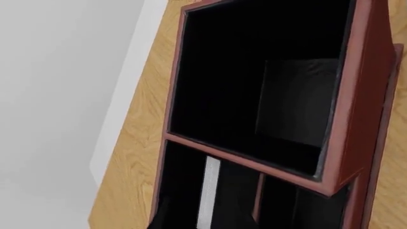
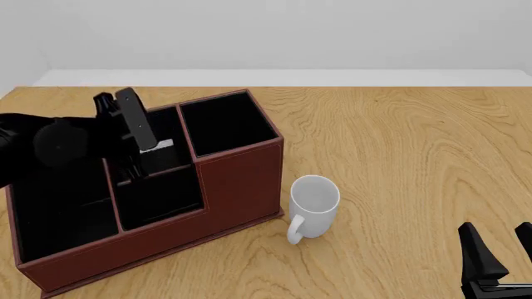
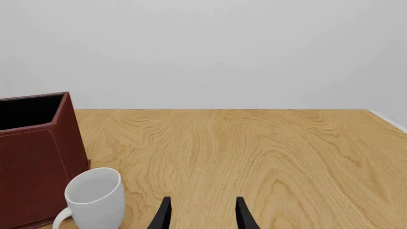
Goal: Pick up the book and place it in the front compartment of the caddy.
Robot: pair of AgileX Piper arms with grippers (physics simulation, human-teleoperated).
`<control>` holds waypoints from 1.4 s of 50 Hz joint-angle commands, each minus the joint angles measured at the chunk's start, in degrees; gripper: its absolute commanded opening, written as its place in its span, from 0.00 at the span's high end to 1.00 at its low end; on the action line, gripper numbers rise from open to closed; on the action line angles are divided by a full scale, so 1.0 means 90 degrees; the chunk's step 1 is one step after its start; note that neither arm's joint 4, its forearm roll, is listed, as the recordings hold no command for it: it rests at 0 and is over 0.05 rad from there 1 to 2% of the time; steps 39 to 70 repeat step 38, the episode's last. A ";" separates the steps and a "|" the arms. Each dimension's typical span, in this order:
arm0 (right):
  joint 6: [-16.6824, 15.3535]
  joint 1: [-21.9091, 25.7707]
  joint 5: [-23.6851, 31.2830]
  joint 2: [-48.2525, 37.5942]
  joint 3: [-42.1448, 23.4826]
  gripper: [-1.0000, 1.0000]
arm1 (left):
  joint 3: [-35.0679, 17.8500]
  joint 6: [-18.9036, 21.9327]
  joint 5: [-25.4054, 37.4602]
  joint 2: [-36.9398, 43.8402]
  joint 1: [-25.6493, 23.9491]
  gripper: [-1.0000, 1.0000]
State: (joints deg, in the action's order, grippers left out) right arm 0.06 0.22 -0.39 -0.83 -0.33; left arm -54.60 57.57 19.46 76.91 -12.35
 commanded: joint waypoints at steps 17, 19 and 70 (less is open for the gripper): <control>-0.0001 0.0001 0.0000 0.0001 0.0000 0.00 | 0.0025 -0.0058 0.0781 -0.1026 -0.0254 0.00; 0.0001 0.0000 0.0000 0.0000 0.0000 0.00 | 0.0061 -0.0054 0.0896 -0.1206 -0.0284 0.00; 0.0000 0.0000 0.0000 -0.0001 0.0000 0.00 | 0.0227 0.0022 0.2388 -0.3139 -0.0897 0.00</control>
